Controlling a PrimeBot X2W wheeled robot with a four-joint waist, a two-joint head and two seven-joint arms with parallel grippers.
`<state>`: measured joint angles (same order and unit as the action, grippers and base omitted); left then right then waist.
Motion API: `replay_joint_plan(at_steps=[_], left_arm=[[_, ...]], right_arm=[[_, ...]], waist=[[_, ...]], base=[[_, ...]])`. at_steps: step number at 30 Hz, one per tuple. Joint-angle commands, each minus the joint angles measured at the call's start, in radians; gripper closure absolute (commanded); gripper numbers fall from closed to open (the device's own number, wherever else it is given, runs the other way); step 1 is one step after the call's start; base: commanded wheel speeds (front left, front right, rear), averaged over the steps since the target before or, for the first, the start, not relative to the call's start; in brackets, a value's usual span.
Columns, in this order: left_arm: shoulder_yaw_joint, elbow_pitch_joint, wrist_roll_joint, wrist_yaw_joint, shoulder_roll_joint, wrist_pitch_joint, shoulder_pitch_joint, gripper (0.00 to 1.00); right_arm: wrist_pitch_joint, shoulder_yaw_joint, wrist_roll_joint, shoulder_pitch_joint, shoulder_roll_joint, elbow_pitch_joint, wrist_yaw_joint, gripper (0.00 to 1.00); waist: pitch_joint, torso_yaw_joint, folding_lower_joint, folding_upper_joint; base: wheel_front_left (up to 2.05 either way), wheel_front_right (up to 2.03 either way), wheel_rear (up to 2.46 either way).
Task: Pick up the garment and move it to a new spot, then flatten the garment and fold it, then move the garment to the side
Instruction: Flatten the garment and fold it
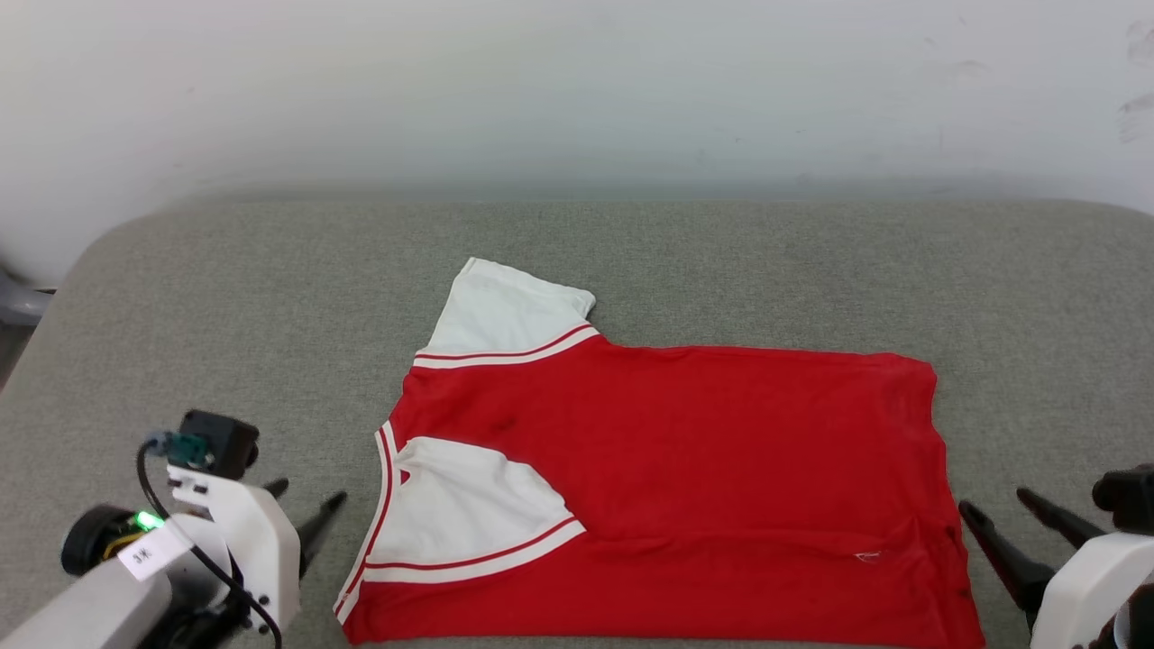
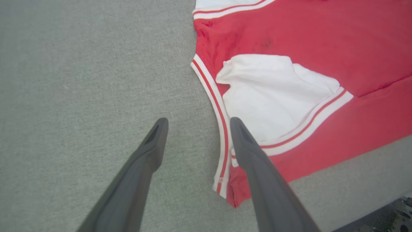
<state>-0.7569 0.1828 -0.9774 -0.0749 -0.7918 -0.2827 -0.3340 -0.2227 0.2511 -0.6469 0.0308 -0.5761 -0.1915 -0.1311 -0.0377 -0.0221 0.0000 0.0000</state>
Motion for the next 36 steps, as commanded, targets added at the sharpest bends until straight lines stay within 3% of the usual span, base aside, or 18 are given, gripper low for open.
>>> replay_joint_plan(at_steps=[1, 7, 17, 20, 24, 36], left_arm=[[0.016, -0.011, 0.015, -0.008, -0.008, 0.024, -0.028, 0.00], [0.057, -0.021, 0.099, -0.036, -0.007, 0.104, -0.145, 0.00], [0.083, 0.050, 0.160, 0.017, 0.050, 0.083, -0.435, 0.00], [0.057, 0.087, 0.203, 0.053, 0.047, 0.036, -0.529, 0.00], [0.052, 0.158, 0.179, 0.091, 0.080, -0.062, -0.645, 0.00], [0.025, 0.414, 0.076, 0.144, 0.137, -0.463, -0.902, 0.00]], right_arm=[[0.028, -0.031, 0.023, -0.012, 0.020, 0.024, 0.001, 0.00], [0.141, -0.164, 0.167, -0.010, 0.135, 0.146, 0.001, 0.00], [0.202, -0.238, 0.324, 0.001, 0.307, 0.354, 0.001, 0.00], [0.202, -0.229, 0.350, 0.015, 0.327, 0.395, 0.001, 0.00], [0.204, -0.228, 0.365, 0.028, 0.342, 0.432, 0.001, 0.00], [0.205, -0.214, 0.365, 0.100, 0.328, 0.452, 0.001, 0.00]], waist=[[0.004, 0.007, 0.0000, 0.0000], [-0.027, 0.030, 0.0000, 0.0000], [-0.168, 0.091, 0.0000, 0.0000], [-0.221, 0.114, 0.0000, 0.0000], [-0.283, 0.134, 0.0000, 0.0000], [-0.443, 0.191, 0.0000, 0.0000]], base=[[0.00, 0.00, 0.00], [0.00, 0.00, 0.00], [0.00, 0.00, 0.00], [0.00, 0.00, 0.00], [0.00, 0.00, 0.00], [0.00, 0.00, 0.00]])
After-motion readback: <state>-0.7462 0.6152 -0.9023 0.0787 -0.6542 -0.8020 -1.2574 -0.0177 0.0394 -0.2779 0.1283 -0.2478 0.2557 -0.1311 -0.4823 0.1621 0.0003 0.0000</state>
